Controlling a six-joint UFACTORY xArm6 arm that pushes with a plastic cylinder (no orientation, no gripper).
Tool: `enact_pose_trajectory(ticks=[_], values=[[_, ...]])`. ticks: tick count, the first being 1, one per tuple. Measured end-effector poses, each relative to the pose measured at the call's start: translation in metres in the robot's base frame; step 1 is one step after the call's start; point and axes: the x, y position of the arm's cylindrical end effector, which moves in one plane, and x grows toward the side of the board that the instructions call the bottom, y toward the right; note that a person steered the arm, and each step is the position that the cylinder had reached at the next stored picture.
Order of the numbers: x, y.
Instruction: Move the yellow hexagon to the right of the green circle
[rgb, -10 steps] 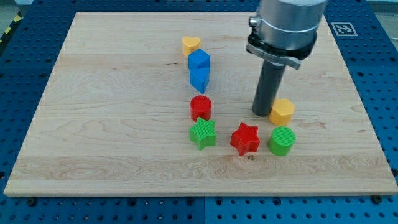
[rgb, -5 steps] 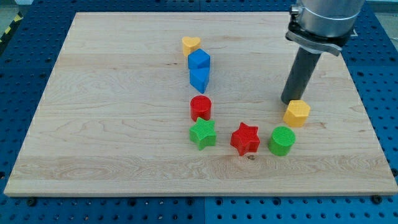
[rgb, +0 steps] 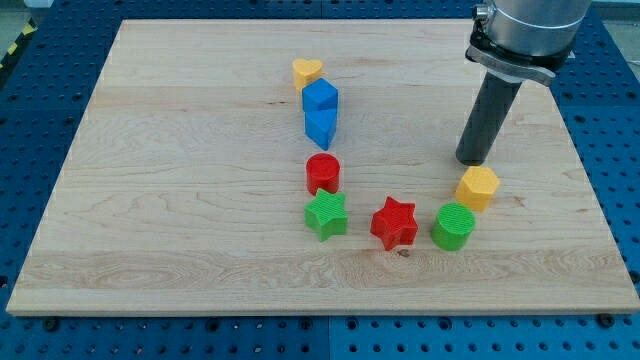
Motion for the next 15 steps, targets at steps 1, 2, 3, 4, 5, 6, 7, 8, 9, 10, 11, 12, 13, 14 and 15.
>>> enact_pose_trajectory(ticks=[1, 2, 3, 4, 5, 6, 7, 8, 9, 10, 11, 12, 13, 14, 15], values=[[0.021, -0.005], [0.037, -0.011], [0.037, -0.02], [0.027, -0.043], [0.039, -0.051], [0.055, -0.046], [0.054, -0.039], [0.054, -0.035], [0.054, -0.024], [0.054, -0.017], [0.061, -0.016], [0.066, -0.016], [0.067, -0.016], [0.068, -0.014], [0.069, -0.002]])
